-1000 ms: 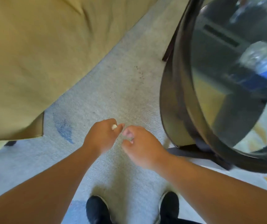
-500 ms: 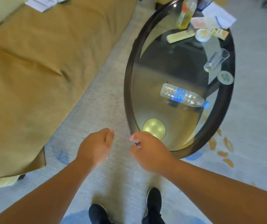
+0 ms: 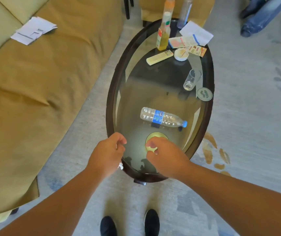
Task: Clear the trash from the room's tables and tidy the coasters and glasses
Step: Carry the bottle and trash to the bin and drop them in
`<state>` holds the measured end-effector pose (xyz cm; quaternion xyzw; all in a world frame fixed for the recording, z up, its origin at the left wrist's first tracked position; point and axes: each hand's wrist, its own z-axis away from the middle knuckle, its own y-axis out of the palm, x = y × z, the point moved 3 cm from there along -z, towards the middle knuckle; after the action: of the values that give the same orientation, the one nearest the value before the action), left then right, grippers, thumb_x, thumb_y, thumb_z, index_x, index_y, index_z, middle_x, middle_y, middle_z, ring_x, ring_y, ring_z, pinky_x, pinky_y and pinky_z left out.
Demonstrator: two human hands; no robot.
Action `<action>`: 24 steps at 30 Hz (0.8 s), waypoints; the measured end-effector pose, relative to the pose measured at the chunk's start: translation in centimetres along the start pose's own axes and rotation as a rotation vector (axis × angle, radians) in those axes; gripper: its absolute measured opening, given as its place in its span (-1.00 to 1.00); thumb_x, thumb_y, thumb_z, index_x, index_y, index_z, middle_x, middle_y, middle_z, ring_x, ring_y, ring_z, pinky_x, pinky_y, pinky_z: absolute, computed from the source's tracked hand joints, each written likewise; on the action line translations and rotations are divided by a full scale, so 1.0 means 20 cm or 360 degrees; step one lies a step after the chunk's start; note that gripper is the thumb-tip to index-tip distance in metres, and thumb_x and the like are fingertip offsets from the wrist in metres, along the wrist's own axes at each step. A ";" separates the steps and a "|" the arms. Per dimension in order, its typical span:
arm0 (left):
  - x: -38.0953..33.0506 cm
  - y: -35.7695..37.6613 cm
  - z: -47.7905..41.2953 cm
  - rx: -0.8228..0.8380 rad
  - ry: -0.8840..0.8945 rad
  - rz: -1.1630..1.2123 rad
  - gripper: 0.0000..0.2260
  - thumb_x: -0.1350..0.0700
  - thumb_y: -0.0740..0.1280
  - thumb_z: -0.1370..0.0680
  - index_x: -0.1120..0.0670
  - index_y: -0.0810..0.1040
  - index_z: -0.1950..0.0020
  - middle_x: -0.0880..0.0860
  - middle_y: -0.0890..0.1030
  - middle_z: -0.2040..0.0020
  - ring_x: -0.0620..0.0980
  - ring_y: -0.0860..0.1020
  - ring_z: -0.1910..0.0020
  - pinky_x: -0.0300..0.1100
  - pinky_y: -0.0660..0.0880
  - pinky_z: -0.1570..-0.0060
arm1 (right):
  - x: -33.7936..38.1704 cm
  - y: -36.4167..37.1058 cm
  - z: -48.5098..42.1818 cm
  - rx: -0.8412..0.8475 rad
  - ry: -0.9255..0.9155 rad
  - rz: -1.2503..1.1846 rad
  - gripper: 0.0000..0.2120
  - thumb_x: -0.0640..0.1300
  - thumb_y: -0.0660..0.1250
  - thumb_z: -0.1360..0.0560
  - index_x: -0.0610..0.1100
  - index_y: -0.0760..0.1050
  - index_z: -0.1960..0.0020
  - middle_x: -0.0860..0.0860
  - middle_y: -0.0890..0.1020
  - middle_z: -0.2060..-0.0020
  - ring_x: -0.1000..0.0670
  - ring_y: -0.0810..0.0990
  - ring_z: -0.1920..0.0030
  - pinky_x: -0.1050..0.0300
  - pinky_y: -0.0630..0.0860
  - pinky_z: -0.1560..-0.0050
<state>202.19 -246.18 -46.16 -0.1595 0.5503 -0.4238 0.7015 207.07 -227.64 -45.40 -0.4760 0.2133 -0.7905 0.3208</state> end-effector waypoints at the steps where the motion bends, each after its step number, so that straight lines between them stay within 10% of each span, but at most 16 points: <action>1: -0.03 0.00 -0.02 0.0001 0.0015 0.0006 -0.81 0.14 0.18 -0.59 -0.16 0.45 0.06 -0.10 0.61 0.24 -0.10 0.58 0.40 -0.27 0.45 0.47 | -0.01 -0.03 -0.02 -0.0014 0.0004 0.0013 -0.71 0.02 0.20 -0.49 0.10 0.43 -0.21 0.12 0.49 -0.18 0.11 0.50 -0.01 0.16 0.47 0.00; 11: -0.21 0.08 -0.34 -0.0015 0.0165 -0.0088 -0.90 -0.13 0.16 -0.60 -0.14 0.39 0.01 -0.20 0.52 0.22 -0.15 0.53 0.28 -0.43 0.34 0.34 | -0.05 -0.22 -0.25 -0.0147 0.0095 0.0043 -0.70 0.04 0.23 -0.50 0.09 0.42 -0.23 0.11 0.51 -0.17 0.10 0.50 -0.03 0.12 0.51 -0.05; 24: -0.17 0.17 -0.74 0.0213 0.0280 -0.0093 -0.64 0.12 0.37 -0.48 -0.26 0.25 0.05 -0.25 0.31 0.07 -0.16 0.47 0.14 -0.56 0.29 0.40 | -0.08 -0.31 -0.65 -0.0210 0.0200 0.0175 -0.65 -0.06 0.28 -0.47 -0.01 0.42 -0.26 0.02 0.50 -0.13 0.02 0.48 0.00 0.16 0.41 0.10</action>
<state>190.03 -237.99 -51.39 -0.0905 0.5753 -0.4923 0.6469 194.18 -221.67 -48.28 -0.4332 0.3103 -0.7843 0.3177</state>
